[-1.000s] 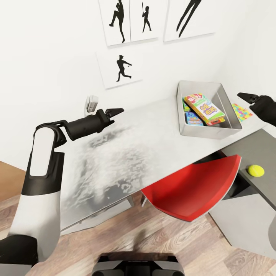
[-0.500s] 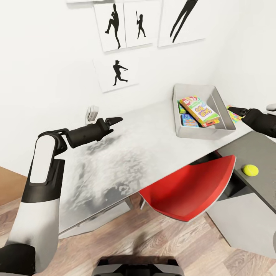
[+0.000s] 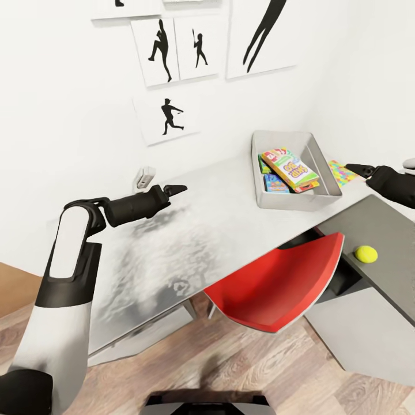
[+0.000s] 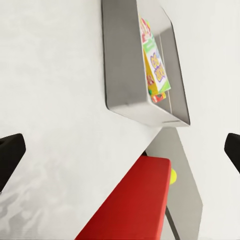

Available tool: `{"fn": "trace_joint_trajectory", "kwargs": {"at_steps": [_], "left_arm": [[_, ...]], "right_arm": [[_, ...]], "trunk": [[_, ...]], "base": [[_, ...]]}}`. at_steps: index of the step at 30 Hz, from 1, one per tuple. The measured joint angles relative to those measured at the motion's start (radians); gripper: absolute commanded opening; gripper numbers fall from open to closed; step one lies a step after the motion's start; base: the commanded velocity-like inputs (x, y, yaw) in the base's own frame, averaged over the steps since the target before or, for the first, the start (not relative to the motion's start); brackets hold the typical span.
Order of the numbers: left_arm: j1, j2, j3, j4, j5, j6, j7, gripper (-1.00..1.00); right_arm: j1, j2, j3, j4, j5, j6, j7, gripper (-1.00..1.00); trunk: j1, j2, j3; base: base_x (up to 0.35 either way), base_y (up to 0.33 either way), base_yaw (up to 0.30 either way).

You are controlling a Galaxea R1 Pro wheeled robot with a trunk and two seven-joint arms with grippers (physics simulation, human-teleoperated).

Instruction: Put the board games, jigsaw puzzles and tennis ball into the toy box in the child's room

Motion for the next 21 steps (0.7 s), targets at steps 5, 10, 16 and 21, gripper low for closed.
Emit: {"fn": "trace_joint_trajectory", "kwargs": {"at_steps": [5, 10, 16, 21], "left_arm": [[0.002, 0.002, -0.006, 0.000, 0.003, 0.001, 0.012, 1.00], [0.002, 0.004, -0.010, 0.001, 0.005, 0.001, 0.017, 1.00], [0.003, 0.005, -0.015, 0.001, 0.006, 0.001, 0.019, 1.00], [0.003, 0.006, -0.017, 0.001, 0.006, 0.001, 0.018, 1.00]], "right_arm": [[0.000, -0.005, 0.000, 0.001, 0.000, 0.000, 0.000, 1.00], [-0.002, -0.009, -0.001, 0.001, 0.000, 0.000, 0.000, 1.00], [-0.004, -0.014, 0.002, 0.001, 0.000, 0.000, 0.000, 1.00], [-0.002, -0.014, 0.009, 0.008, 0.003, 0.000, -0.003, 1.00]], "trunk": [[0.000, 0.000, 0.008], [0.000, 0.000, 0.016], [0.000, 0.000, 0.026], [0.000, 0.000, 0.034]], "base": [[0.000, 0.000, -0.090], [0.000, 0.000, -0.091], [0.000, 0.000, -0.091], [0.000, 0.000, -0.092]]}}
